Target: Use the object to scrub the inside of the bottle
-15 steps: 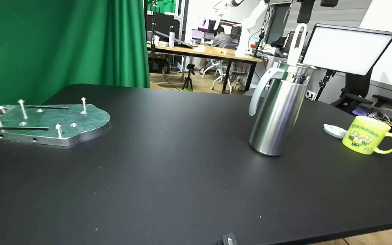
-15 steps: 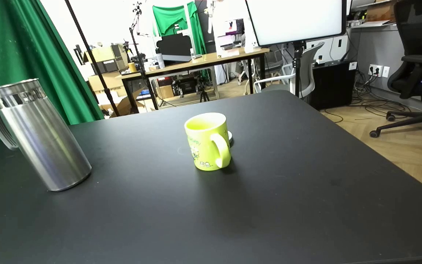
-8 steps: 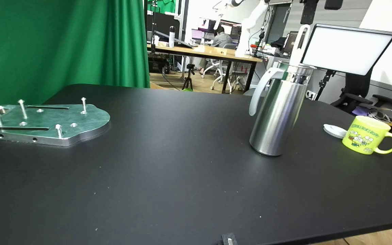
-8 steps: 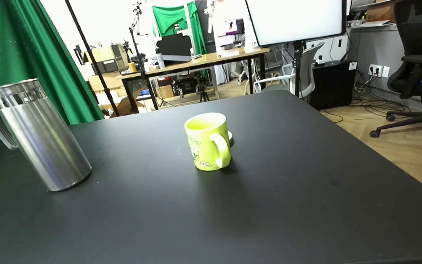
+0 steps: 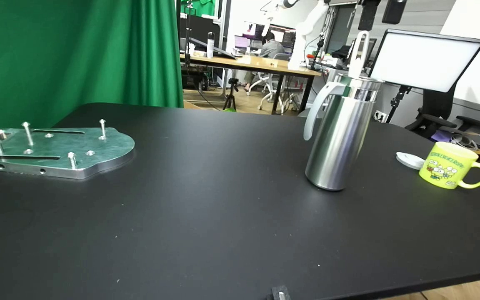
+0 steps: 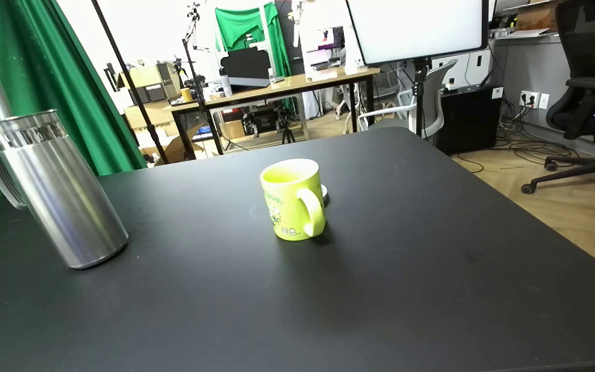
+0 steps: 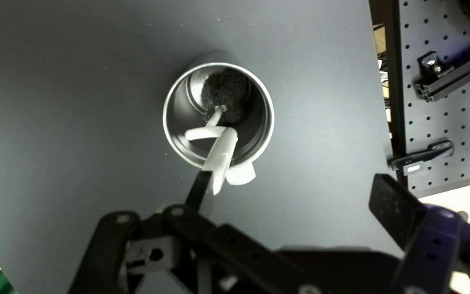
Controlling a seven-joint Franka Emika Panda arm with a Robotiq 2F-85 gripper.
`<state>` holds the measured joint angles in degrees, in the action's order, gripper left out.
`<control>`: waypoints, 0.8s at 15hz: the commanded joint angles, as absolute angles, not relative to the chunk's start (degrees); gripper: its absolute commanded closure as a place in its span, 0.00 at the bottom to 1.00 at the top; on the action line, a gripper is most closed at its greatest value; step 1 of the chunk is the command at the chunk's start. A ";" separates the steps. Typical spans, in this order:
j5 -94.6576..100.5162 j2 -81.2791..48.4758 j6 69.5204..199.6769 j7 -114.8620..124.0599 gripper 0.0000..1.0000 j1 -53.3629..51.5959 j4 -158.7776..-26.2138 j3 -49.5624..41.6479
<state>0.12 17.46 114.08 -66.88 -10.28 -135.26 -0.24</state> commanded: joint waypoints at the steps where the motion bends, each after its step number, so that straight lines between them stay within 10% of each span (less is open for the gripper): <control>1: -0.40 17.72 120.06 -68.02 0.00 -9.47 -137.64 -0.35; 12: -1.99 20.99 116.02 -66.70 0.00 -9.48 -136.74 -0.26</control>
<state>-0.89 18.61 120.23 -67.49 -9.65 -137.69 -0.48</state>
